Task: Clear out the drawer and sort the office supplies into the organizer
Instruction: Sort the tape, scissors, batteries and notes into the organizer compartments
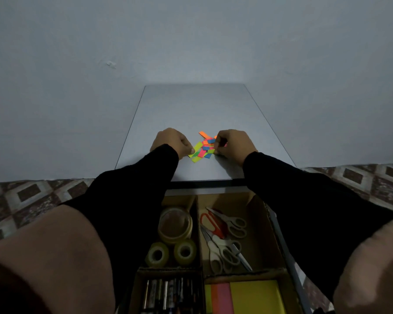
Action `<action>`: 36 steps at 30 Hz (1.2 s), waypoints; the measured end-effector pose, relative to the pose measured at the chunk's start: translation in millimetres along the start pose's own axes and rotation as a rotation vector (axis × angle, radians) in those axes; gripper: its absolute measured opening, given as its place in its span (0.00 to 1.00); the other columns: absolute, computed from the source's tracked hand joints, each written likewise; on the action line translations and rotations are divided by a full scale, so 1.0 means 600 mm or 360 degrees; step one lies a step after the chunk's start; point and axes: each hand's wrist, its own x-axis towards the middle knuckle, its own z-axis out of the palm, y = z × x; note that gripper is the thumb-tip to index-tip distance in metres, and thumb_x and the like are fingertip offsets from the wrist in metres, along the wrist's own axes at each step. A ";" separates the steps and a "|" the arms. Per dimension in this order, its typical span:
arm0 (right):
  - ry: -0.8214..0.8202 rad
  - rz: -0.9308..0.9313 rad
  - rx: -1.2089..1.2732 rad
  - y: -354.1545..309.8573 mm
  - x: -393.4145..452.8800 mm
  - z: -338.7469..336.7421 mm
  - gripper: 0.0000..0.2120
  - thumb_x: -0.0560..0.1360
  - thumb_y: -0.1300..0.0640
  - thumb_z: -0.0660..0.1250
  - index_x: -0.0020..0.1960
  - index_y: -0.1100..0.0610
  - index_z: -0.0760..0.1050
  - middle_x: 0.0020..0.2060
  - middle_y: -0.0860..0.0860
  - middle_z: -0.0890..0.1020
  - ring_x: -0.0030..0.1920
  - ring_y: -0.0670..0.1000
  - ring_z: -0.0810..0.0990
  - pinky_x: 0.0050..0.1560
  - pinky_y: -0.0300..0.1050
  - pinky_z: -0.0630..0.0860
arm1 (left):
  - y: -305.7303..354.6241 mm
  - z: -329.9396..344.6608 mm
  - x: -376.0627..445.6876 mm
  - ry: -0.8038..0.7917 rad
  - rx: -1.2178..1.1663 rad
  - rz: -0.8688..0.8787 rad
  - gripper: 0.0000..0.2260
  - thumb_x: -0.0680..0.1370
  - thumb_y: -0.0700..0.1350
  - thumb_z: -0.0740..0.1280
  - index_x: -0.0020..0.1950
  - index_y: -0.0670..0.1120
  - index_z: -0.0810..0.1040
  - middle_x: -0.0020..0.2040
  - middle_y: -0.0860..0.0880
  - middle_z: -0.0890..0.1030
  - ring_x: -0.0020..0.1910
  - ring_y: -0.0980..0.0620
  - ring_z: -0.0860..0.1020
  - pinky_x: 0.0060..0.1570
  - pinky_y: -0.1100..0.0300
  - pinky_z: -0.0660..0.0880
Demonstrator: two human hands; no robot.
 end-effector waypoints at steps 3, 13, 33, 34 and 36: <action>0.0047 0.0038 0.0191 0.001 0.004 -0.017 0.05 0.72 0.64 0.67 0.46 0.63 0.80 0.39 0.53 0.79 0.43 0.49 0.74 0.36 0.29 0.65 | -0.014 -0.003 0.003 -0.0061 -0.0490 -0.0145 0.06 0.70 0.40 0.75 0.42 0.38 0.81 0.33 0.43 0.77 0.30 0.50 0.73 0.32 0.60 0.72; -0.0232 -0.0072 -0.0272 -0.006 0.017 -0.036 0.13 0.72 0.64 0.68 0.56 0.57 0.80 0.54 0.56 0.81 0.56 0.54 0.77 0.47 0.37 0.69 | -0.022 0.002 0.008 -0.0165 -0.0856 -0.0193 0.07 0.73 0.34 0.70 0.36 0.42 0.77 0.33 0.44 0.77 0.23 0.57 0.76 0.28 0.68 0.77; -0.0065 0.0275 0.0692 0.014 0.005 -0.054 0.05 0.71 0.68 0.69 0.43 0.60 0.78 0.32 0.48 0.77 0.32 0.43 0.73 0.30 0.29 0.68 | 0.028 -0.010 -0.006 -0.0326 -0.0933 -0.0124 0.10 0.74 0.33 0.68 0.55 0.34 0.78 0.36 0.44 0.78 0.30 0.54 0.78 0.34 0.67 0.78; -0.0059 0.0328 0.0816 0.013 0.002 -0.057 0.05 0.71 0.69 0.69 0.46 0.62 0.78 0.32 0.50 0.77 0.32 0.44 0.73 0.28 0.30 0.68 | 0.032 -0.009 -0.008 -0.0337 -0.0954 -0.0135 0.11 0.74 0.32 0.68 0.56 0.34 0.77 0.36 0.44 0.78 0.28 0.55 0.78 0.34 0.67 0.78; -0.0055 0.0411 0.0993 0.015 -0.003 -0.064 0.08 0.72 0.69 0.68 0.50 0.65 0.78 0.33 0.52 0.77 0.32 0.46 0.73 0.28 0.31 0.69 | 0.040 -0.008 -0.011 -0.0348 -0.0919 -0.0143 0.11 0.74 0.33 0.68 0.56 0.34 0.78 0.37 0.43 0.78 0.30 0.53 0.79 0.35 0.66 0.79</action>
